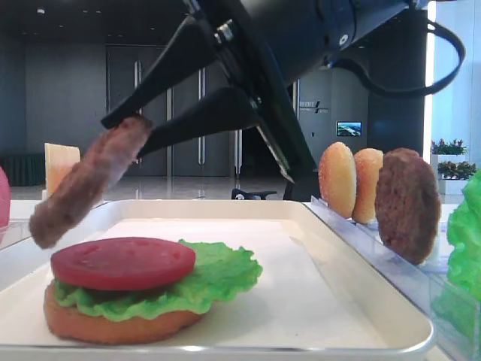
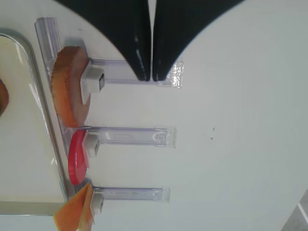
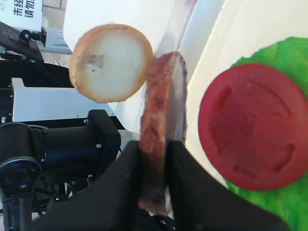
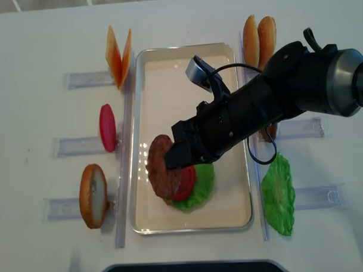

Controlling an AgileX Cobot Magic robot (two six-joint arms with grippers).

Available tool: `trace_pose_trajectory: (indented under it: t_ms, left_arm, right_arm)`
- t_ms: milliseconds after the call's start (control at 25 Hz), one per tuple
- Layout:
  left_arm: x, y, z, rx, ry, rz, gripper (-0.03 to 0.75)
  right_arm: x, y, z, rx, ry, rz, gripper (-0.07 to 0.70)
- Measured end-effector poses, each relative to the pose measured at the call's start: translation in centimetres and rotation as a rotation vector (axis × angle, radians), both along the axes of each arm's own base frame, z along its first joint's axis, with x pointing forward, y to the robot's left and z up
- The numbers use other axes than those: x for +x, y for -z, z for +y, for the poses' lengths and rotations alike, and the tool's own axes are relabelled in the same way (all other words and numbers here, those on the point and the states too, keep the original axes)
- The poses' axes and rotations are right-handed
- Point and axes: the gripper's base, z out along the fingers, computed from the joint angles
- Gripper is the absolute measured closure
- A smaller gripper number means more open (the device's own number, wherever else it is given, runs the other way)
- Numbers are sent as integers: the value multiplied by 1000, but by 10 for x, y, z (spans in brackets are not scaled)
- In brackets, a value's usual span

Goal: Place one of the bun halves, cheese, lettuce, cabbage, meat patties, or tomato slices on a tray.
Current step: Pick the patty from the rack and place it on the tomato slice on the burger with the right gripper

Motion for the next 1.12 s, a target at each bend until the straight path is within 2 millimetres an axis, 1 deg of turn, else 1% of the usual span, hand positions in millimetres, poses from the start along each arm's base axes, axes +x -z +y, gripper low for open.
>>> trace_pose_trajectory:
  t_ms: [400,680,1120]
  left_arm:
    - [0,0,0,0,0,0,716]
    - [0,0,0,0,0,0,716]
    - [0,0,0,0,0,0,716]
  right_arm:
    - [5,4,-6,-21,5,-7,475]
    - [4,3,-6,-15,-5,1,475]
    - [9,3,-12,-9,7,7,475]
